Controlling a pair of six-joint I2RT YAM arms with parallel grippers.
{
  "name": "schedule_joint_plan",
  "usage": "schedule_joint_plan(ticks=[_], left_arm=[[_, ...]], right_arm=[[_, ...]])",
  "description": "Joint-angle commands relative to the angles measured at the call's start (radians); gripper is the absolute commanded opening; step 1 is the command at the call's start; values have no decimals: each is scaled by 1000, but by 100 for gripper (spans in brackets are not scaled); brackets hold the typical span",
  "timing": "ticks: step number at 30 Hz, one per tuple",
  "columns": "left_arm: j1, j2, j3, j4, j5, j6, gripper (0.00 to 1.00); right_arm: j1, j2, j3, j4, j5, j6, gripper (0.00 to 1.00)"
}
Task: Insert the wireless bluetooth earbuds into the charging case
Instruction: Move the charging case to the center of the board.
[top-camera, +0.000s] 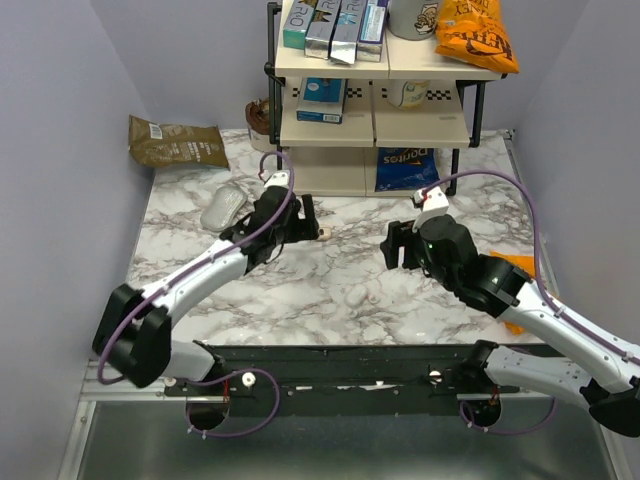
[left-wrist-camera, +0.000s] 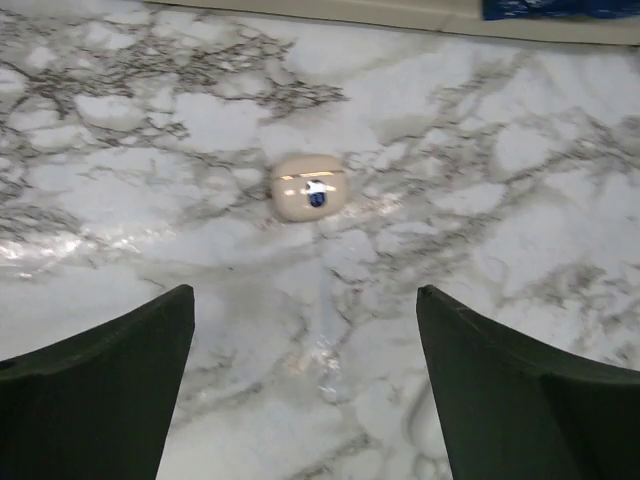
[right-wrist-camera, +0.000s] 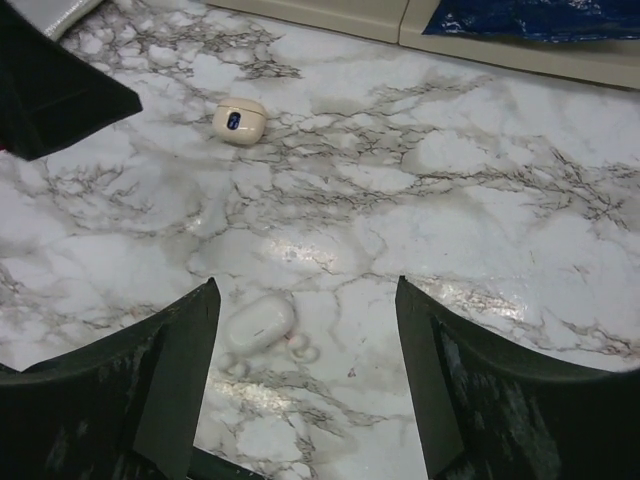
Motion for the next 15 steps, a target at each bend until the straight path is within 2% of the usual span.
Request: schedule_joint_plan(ticks=[1, 3, 4, 6, 8, 10, 12, 15], left_arm=[[-65, -160, -181, 59, -179, -161, 99], [-71, -186, -251, 162, -84, -203, 99], [-81, -199, -279, 226, -82, -240, 99], [-101, -199, -325, 248, -65, -292, 99], [-169, -176, -292, 198, -83, -263, 99], [-226, -135, -231, 24, -167, -220, 99], [-303, -107, -169, -31, -212, -212, 99], [-335, -145, -258, 114, -151, -205, 99]], right_arm=[[-4, -24, -42, 40, 100, 69, 94], [-3, -30, -61, 60, 120, 77, 94], [-3, -35, -79, 69, 122, 80, 94], [-3, -53, -104, 95, 120, 82, 94], [-3, -68, -136, 121, 76, 59, 93], [-3, -87, -154, 126, 63, 54, 93], [-3, -85, -173, 134, 51, 51, 93], [-3, -62, -177, 108, 39, 74, 93]])
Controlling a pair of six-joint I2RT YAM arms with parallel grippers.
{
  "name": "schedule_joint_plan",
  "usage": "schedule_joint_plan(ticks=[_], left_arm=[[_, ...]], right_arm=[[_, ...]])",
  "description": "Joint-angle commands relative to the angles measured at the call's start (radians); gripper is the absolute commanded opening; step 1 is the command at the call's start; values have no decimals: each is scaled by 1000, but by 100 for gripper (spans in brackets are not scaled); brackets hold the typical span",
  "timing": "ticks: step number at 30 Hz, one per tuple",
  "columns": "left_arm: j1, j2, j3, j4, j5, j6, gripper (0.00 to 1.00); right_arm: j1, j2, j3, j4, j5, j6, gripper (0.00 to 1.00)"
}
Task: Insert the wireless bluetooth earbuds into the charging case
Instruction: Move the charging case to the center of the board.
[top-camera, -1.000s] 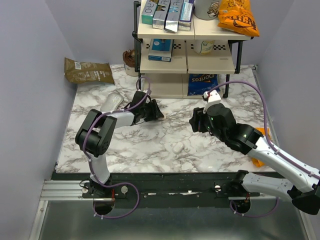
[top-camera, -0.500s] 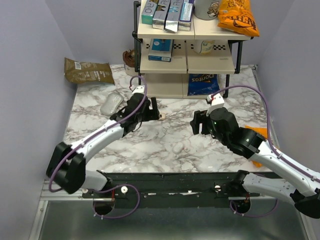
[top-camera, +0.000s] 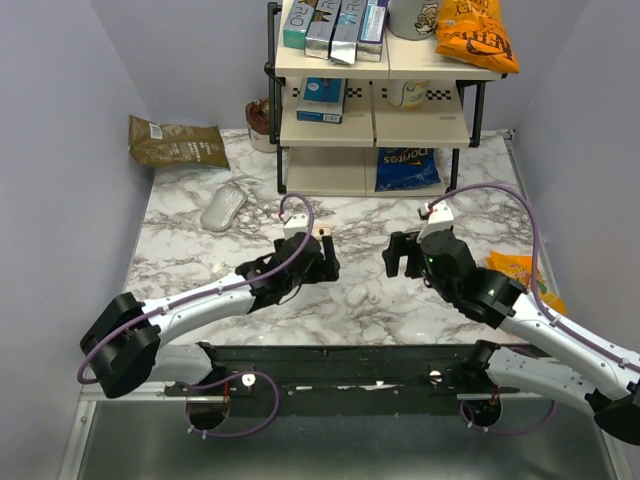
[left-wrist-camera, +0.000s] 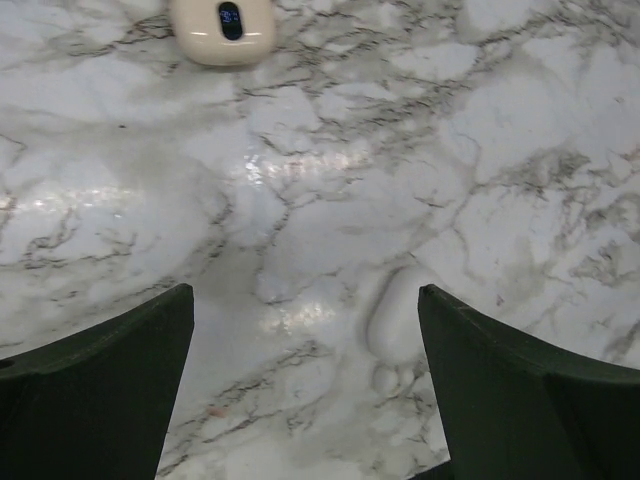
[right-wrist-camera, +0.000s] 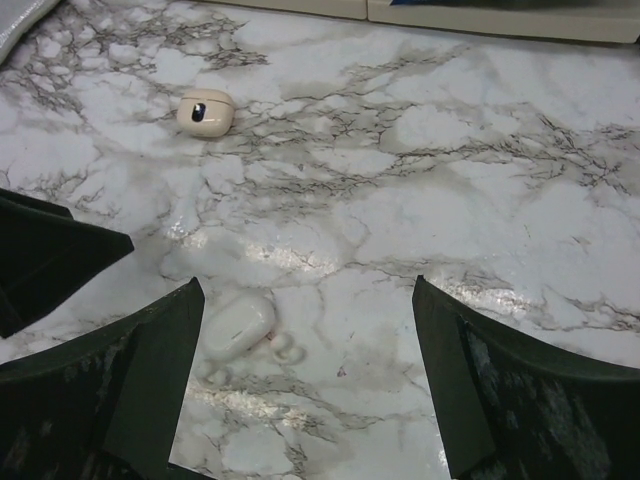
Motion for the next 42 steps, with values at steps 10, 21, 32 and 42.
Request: schedule_joint_plan(ticks=[10, 21, 32, 42], left_arm=[[-60, 134, 116, -54, 194, 318, 97], [-129, 336, 346, -263, 347, 601, 94], [-158, 511, 415, -272, 323, 645, 87], [-158, 542, 437, -244, 294, 656, 85]], right_arm=[[-3, -46, -69, -37, -62, 76, 93], [-3, -112, -104, -55, -72, 75, 93], [-4, -146, -78, -92, -69, 67, 93], [-3, -166, -84, -98, -61, 67, 93]])
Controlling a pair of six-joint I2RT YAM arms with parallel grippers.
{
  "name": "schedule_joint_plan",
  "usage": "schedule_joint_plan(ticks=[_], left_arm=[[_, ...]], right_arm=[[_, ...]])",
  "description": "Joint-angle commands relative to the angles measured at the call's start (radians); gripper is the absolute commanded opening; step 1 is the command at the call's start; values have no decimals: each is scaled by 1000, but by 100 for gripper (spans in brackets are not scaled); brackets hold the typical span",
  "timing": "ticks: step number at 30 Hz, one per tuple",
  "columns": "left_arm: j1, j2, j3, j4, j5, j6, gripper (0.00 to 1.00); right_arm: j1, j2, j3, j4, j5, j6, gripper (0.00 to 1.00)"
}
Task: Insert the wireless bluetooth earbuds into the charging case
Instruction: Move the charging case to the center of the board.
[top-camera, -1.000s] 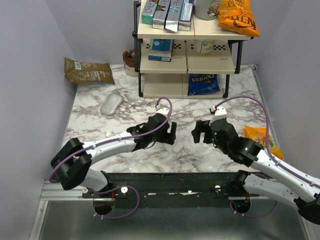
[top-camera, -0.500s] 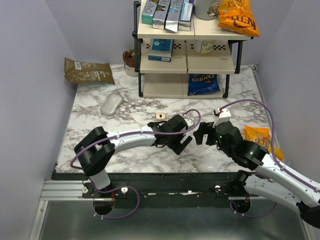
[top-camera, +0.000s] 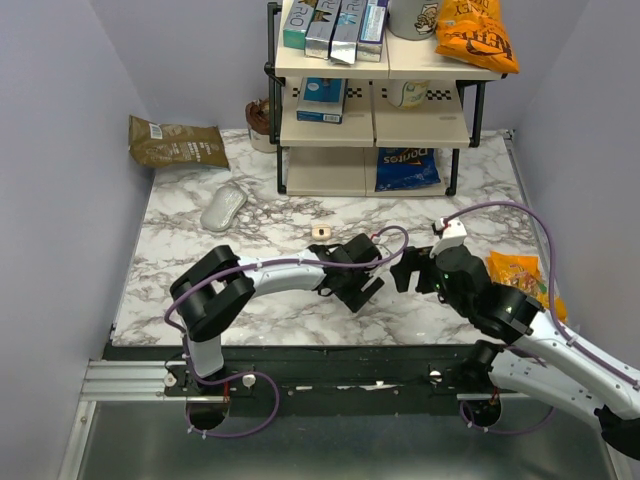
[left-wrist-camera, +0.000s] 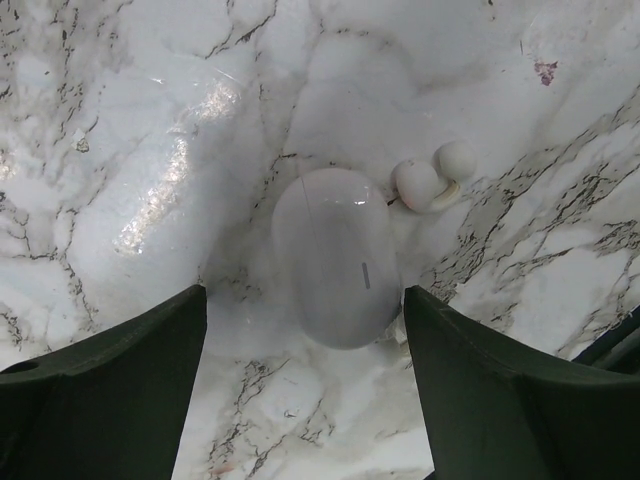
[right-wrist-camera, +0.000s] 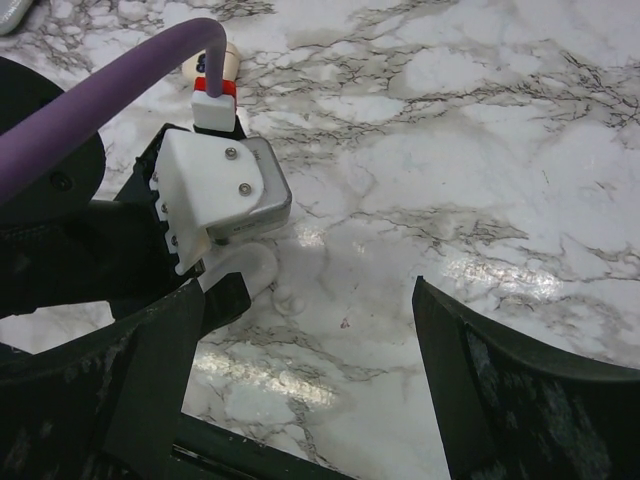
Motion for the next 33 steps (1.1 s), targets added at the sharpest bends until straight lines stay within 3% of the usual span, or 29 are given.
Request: schedule_joint_plan(ticks=[1, 15, 19, 25, 33], left_arm=[[-5, 18, 33, 5, -24, 39, 84], [-2, 50, 81, 1, 39, 260, 50], [12, 38, 62, 61, 8, 343, 52], [63, 52, 62, 135, 24, 475, 62], [107, 69, 123, 130, 4, 466, 76]], right_arm=[[-3, -5, 8, -11, 0, 6, 93], [-3, -42, 16, -39, 7, 1, 93], [-3, -65, 34, -51, 0, -10, 93], [-3, -88, 50, -62, 8, -37, 93], [-3, -91, 48, -82, 19, -36, 93]])
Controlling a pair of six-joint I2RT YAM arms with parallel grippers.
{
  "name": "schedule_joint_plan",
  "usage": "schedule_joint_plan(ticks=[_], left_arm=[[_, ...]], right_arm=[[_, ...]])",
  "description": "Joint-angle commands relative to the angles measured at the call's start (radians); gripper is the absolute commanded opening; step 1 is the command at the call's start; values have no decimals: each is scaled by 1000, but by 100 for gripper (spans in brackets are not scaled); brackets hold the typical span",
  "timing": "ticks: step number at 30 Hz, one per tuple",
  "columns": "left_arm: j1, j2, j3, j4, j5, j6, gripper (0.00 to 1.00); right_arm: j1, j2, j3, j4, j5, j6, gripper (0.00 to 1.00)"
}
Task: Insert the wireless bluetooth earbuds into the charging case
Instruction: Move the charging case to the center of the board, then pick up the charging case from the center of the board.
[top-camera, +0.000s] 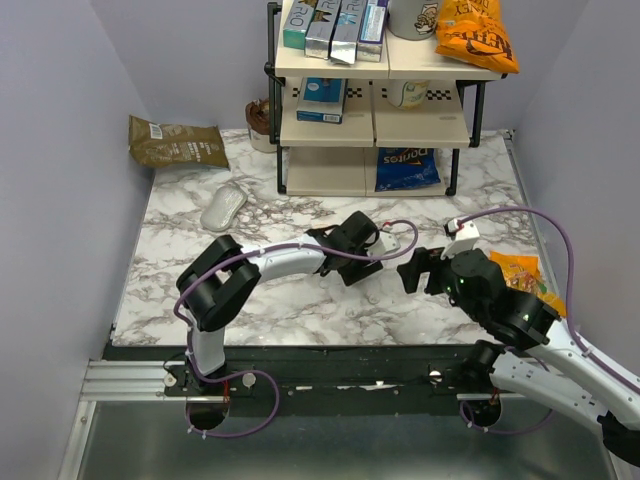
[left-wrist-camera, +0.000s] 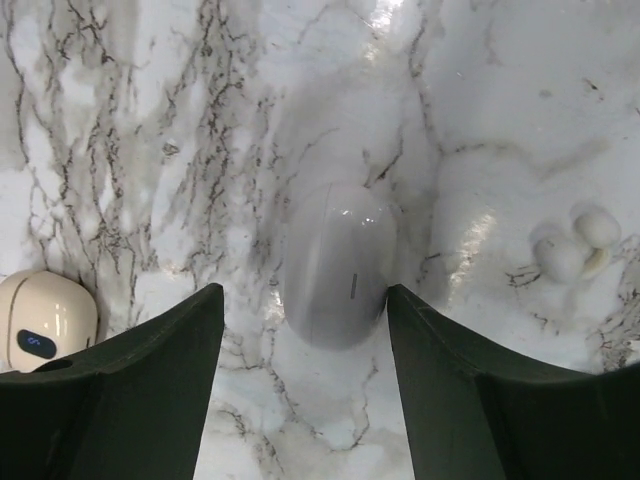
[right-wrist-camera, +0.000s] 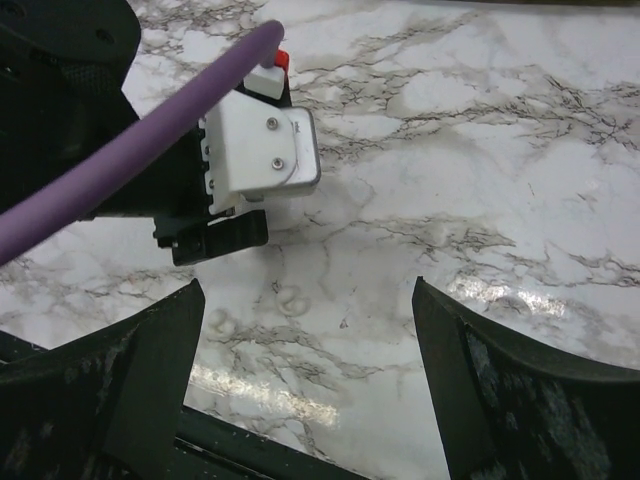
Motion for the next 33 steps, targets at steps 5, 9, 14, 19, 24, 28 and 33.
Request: schedule_joint_plan(ticks=[5, 9, 14, 19, 24, 28, 33], left_arm=[[20, -46, 43, 29, -69, -29, 82], [22, -98, 40, 15, -111, -83, 99], [28, -178, 5, 27, -226, -252, 99], [63, -221, -34, 47, -330, -825, 99], [115, -201, -26, -23, -246, -1285, 99], [19, -174, 49, -198, -419, -1470, 99], [-13, -183, 4, -241, -471, -1623, 90]], right_arm=[[-1, -12, 27, -29, 15, -7, 93], [0, -20, 37, -30, 7, -6, 93], [-1, -50, 57, -40, 9, 1, 93], [-3, -81, 63, -38, 51, 11, 93], [-1, -87, 73, -38, 81, 16, 93], [-3, -102, 82, -41, 87, 16, 93], [-3, -115, 74, -43, 85, 19, 93]])
